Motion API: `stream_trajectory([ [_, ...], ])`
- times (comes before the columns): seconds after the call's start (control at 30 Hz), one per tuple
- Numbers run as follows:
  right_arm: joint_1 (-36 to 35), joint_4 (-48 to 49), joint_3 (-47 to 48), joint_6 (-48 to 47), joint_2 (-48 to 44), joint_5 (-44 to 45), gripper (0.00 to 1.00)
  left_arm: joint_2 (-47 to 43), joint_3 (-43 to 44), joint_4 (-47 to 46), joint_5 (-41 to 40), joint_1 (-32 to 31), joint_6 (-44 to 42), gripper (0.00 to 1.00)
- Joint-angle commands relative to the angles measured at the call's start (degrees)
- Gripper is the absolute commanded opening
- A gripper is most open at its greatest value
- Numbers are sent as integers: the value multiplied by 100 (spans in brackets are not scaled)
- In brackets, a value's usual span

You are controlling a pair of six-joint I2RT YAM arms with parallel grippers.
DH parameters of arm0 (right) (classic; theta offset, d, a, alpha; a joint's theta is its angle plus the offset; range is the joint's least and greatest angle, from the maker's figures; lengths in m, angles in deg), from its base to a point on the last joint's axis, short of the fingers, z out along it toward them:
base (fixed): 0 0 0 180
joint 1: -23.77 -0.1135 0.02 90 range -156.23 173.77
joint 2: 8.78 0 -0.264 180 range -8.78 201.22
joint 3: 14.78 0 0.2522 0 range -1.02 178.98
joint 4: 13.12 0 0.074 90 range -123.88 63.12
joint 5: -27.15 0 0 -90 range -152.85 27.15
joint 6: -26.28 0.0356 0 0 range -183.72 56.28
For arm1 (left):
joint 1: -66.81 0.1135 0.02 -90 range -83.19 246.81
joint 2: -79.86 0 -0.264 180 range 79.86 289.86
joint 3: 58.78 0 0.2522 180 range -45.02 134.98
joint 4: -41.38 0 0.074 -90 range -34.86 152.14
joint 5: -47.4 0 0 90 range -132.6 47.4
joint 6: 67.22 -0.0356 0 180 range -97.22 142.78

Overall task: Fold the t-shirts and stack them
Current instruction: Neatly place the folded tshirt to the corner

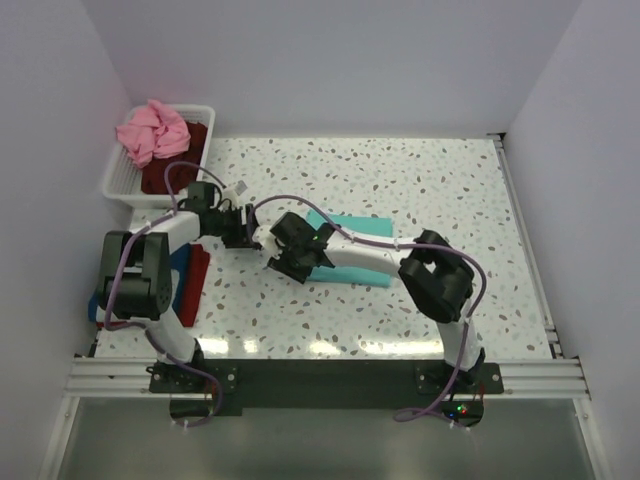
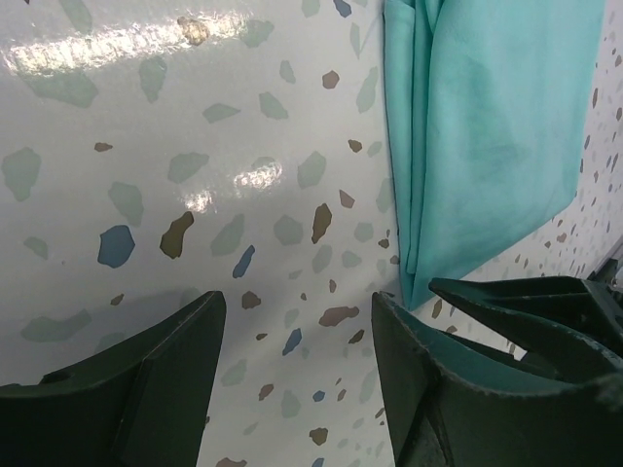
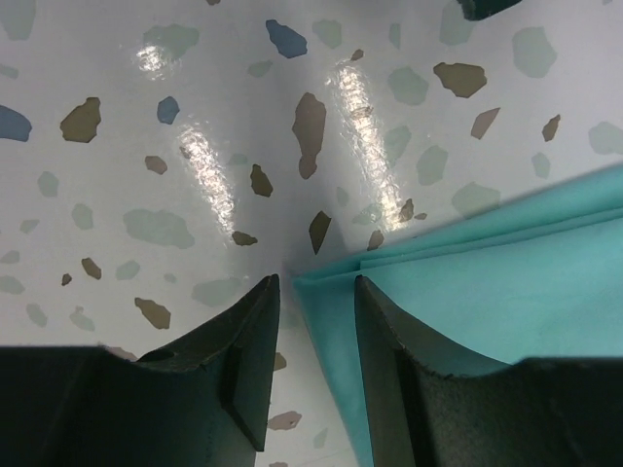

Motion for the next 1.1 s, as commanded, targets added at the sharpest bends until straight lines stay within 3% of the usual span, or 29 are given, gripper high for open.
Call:
stream_trajectory([
  [0.0,-55,196,136,-131,222,139,40,51,-36,-269,162,40,146,67],
  [0.23,-64,249,-84,-166,328,148,35,69,-273,-567,328,40,435,67],
  [0.33,-64,275,-110,-193,188,157,16,147,-440,-857,513,40,664,68],
  [0.37,-64,310,-119,-201,144,139,3,174,-466,-980,601,40,769,68],
  [0.4,-55,327,-102,-219,56,139,0,218,-484,-1042,645,40,822,68],
  [0.67,-46,389,-119,-369,-612,-177,0,244,-817,-2131,1050,-4,1560,70],
  [0.73,-37,337,-128,-395,-744,-273,0,323,-923,-2595,1067,-48,1927,84],
  [0.77,-37,302,-102,-386,-770,-309,0,393,-1019,-2764,1076,-83,2026,96],
  [0.8,-37,249,-84,-386,-779,-361,0,437,-1038,-2887,1059,-109,2105,99],
  [1.07,-37,161,-119,-395,-771,-405,0,797,-1223,-4400,1155,-628,3476,100],
])
